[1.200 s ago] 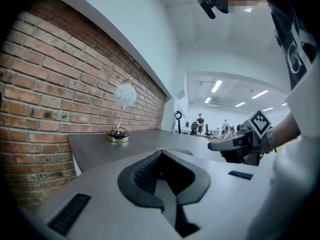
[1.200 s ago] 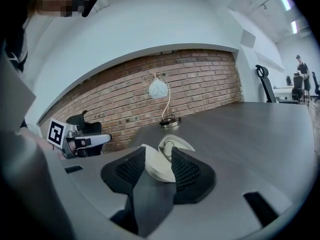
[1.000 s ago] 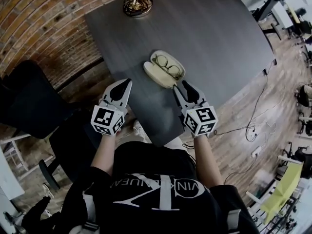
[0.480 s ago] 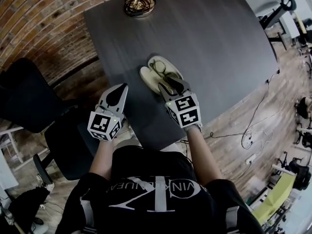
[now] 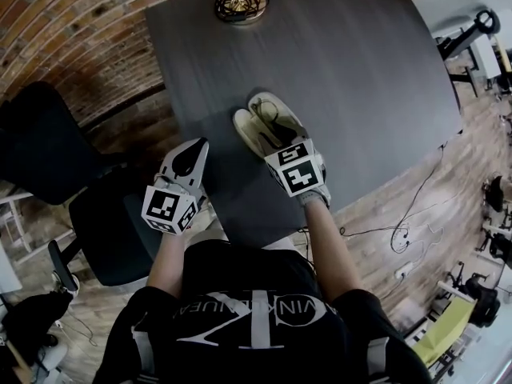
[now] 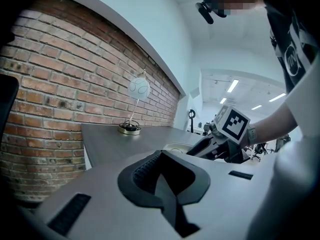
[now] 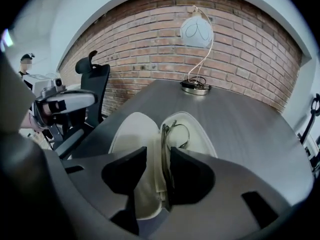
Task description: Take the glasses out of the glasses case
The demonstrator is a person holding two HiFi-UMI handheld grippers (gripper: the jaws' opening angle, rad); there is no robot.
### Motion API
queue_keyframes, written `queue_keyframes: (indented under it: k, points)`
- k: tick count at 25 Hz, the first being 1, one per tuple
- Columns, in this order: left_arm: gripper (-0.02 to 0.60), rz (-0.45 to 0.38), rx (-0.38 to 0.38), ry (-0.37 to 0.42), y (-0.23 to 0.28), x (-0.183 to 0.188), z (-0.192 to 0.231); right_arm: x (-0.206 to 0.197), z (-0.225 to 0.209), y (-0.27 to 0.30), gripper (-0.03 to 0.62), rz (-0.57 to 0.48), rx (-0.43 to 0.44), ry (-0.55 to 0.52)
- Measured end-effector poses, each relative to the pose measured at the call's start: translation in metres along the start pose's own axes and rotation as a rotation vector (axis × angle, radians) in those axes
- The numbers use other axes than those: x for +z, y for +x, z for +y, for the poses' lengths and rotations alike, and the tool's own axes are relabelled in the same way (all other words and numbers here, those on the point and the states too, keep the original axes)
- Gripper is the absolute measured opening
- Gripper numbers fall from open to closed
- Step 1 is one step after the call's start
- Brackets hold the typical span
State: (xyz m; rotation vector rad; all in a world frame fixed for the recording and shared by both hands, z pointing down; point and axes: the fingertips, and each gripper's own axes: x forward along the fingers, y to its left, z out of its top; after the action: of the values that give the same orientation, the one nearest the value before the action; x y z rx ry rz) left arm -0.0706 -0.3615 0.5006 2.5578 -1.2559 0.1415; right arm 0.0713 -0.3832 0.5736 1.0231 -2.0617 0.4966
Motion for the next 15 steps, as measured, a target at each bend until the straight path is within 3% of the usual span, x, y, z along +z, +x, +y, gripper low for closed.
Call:
queue_keyframes:
  k: [12,15]
  points:
    - [0.015,-0.007,0.012,-0.018,-0.004,-0.002,-0.001,-0.015,-0.005,0.015,0.153,0.138,0.086,0.025]
    - [0.015,-0.007,0.017,-0.023,-0.006,-0.003,0.000,-0.016,-0.010,0.014,0.095,0.158,0.111,0.075]
